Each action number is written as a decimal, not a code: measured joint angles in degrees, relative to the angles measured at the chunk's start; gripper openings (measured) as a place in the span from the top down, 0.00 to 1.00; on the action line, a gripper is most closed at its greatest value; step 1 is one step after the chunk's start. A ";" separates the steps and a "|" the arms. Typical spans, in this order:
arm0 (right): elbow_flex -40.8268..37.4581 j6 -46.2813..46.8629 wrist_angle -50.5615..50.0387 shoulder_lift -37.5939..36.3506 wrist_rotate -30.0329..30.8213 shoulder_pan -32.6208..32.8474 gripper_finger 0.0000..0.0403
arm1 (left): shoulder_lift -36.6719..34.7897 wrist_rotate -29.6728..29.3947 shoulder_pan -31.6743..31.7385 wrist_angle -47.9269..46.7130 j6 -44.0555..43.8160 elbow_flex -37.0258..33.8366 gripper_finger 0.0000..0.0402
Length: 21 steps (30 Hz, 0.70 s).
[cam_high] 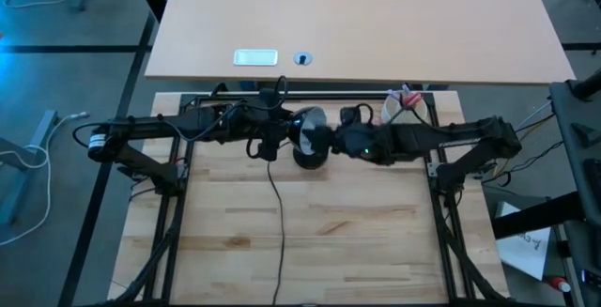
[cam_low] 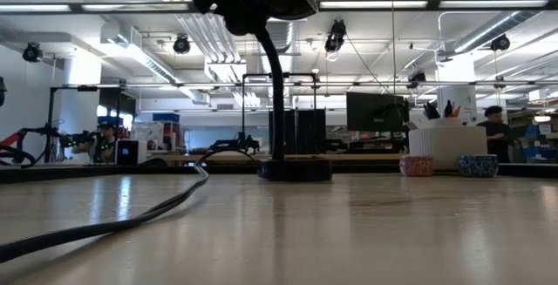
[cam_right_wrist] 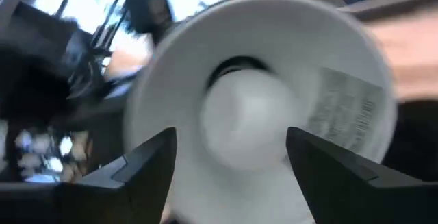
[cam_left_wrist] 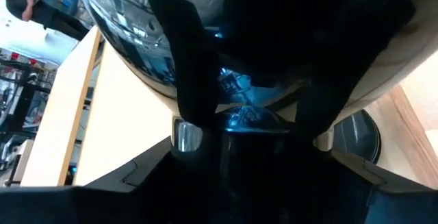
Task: Screw lightbulb
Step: Remove the lightbulb from the lamp
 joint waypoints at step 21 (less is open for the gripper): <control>0.00 12.29 0.05 0.87 -6.75 -5.99 0.44 | 0.00 -0.26 -0.04 2.45 1.24 0.00 0.37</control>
